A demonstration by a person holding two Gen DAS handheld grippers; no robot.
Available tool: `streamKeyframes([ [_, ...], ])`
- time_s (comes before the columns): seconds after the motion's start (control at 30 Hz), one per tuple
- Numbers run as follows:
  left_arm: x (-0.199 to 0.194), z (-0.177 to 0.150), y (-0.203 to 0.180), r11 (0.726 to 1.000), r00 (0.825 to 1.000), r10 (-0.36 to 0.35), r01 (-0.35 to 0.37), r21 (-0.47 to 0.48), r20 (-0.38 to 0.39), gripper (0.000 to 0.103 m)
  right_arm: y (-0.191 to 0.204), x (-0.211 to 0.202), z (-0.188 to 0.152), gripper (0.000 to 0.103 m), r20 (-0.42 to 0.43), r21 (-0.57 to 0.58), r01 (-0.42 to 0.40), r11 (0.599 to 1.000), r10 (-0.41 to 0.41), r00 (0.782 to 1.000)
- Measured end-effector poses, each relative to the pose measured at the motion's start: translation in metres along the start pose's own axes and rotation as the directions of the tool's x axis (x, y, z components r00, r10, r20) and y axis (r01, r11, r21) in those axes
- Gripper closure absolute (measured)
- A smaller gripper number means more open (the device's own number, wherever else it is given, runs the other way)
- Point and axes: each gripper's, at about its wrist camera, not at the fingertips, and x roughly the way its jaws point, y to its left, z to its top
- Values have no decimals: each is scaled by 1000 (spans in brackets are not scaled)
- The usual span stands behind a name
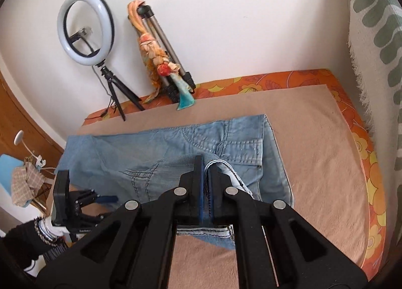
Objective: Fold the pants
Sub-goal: 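Grasp the waistband with the right tool and fold it over the legs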
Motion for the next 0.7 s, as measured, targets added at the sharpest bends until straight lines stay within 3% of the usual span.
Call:
streamKeyframes([
  [0.17,0,0,2,1000,1000,-9,9,-3,5,58,-22,39,40,99,-1,47,55,997,-55,998],
  [0.37,1,-2,1,1000,1000,-8,8,7,15,58,-47,103,68,100,-60,68,128,989,-124,990],
  [0.57,2,-3,4,1000,1000,-20,20,-3,21,58,-82,160,60,100,-179,137,226,964,-200,963],
  [0.7,2,-2,4,1000,1000,-19,19,2,21,58,-91,169,52,100,-214,173,232,957,-194,957],
])
